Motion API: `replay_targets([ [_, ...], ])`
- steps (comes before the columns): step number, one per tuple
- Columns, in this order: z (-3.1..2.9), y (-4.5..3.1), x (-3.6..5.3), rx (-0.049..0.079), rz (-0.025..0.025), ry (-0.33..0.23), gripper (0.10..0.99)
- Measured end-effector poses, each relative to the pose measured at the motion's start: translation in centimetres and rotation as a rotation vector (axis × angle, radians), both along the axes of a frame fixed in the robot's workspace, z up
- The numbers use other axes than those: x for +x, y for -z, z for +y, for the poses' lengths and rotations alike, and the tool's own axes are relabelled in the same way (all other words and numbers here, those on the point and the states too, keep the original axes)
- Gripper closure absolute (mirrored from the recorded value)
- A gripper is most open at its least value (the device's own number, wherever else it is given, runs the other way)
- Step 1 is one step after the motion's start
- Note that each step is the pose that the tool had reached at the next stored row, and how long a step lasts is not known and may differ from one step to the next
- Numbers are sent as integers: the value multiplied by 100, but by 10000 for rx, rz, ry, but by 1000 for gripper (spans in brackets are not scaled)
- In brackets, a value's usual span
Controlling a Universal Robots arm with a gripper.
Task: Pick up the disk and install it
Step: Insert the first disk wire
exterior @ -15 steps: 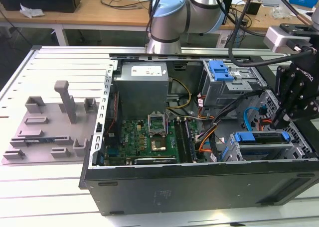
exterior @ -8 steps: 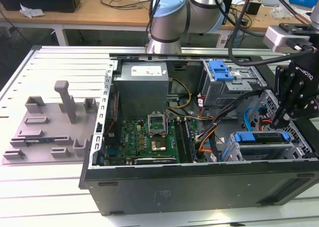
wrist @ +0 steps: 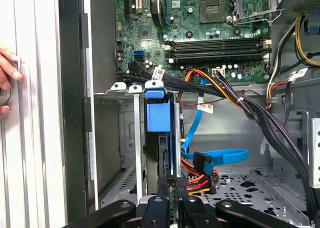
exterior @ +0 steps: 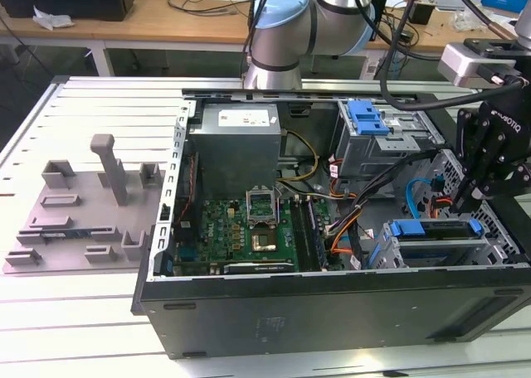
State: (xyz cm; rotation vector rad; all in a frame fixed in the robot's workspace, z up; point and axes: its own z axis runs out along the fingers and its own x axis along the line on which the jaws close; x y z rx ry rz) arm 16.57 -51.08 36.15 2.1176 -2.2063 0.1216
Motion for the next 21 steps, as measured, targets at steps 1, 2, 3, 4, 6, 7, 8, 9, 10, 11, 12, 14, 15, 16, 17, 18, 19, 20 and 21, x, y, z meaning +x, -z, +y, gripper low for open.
replay_targets([
  [1, 0, 0, 0, 0, 0, 0, 922],
  [2, 0, 1, 0, 1, -3, 0, 922],
  [3, 0, 2, 0, 5, -8, 5, 922],
  [4, 1, 2, 0, 19, -15, 16, 922],
  [6, 0, 2, 0, 61, -36, 52, 922],
  [7, 1, 3, 0, 75, -39, 71, 922],
  [8, 0, 5, 0, 97, -41, 164, 922],
  [9, 0, 7, -1, 99, -41, 235, 922],
  [10, -1, 8, -1, 100, -42, 288, 922],
  [11, -1, 9, 0, 99, -42, 361, 922],
  [12, -3, 13, 0, 103, -42, 519, 922],
  [14, -5, 13, 2, 100, -43, 667, 922],
  [15, -5, 14, 4, 100, -44, 723, 922],
  [16, -6, 15, 4, 99, -44, 726, 922],
  [17, -8, 15, 8, 100, -43, 727, 922],
  [18, -12, 15, 11, 98, -44, 727, 922],
  [19, -14, 16, 11, 99, -43, 727, 922],
  [20, -16, 17, 11, 101, -43, 727, 922],
  [21, -17, 18, 12, 99, -43, 728, 922],
])
